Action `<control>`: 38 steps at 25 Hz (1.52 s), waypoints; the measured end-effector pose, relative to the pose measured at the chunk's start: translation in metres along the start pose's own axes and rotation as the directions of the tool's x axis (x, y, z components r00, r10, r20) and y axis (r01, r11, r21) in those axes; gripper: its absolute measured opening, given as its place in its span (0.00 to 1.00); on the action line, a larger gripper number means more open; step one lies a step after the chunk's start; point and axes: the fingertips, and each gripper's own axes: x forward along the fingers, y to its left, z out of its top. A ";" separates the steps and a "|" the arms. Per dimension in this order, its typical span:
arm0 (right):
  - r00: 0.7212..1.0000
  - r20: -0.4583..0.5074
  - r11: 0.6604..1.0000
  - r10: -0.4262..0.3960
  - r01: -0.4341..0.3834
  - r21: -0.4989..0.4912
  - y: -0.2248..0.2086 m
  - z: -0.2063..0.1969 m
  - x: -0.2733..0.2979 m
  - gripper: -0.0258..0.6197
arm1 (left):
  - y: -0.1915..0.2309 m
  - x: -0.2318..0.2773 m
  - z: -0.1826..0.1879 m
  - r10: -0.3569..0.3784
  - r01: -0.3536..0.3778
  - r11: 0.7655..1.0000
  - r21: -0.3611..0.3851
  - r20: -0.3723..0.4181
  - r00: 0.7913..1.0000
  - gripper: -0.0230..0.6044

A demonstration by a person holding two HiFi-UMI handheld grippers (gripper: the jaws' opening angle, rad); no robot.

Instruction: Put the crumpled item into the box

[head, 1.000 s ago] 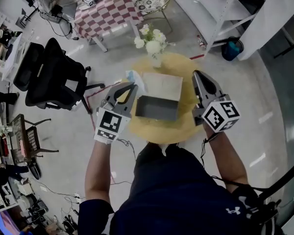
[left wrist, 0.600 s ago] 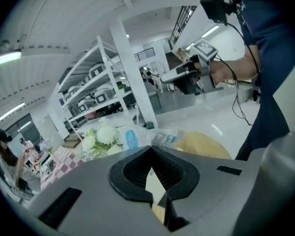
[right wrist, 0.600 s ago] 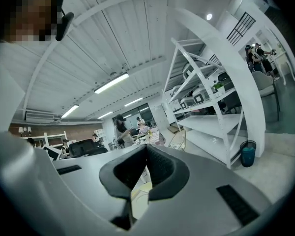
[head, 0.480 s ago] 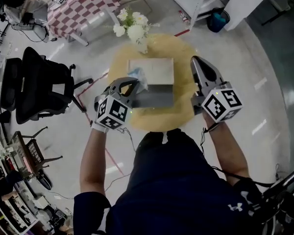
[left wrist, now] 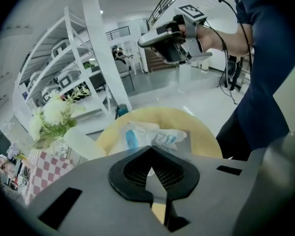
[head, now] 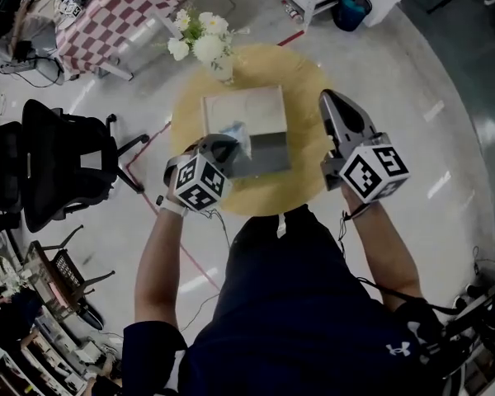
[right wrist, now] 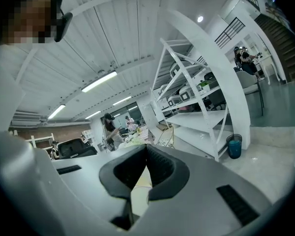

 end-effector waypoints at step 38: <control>0.990 -0.071 0.989 -0.124 0.129 0.074 -0.032 -0.047 0.003 0.04 | -0.057 0.117 -0.095 -0.243 0.242 0.970 -0.039 -0.273 0.931 0.08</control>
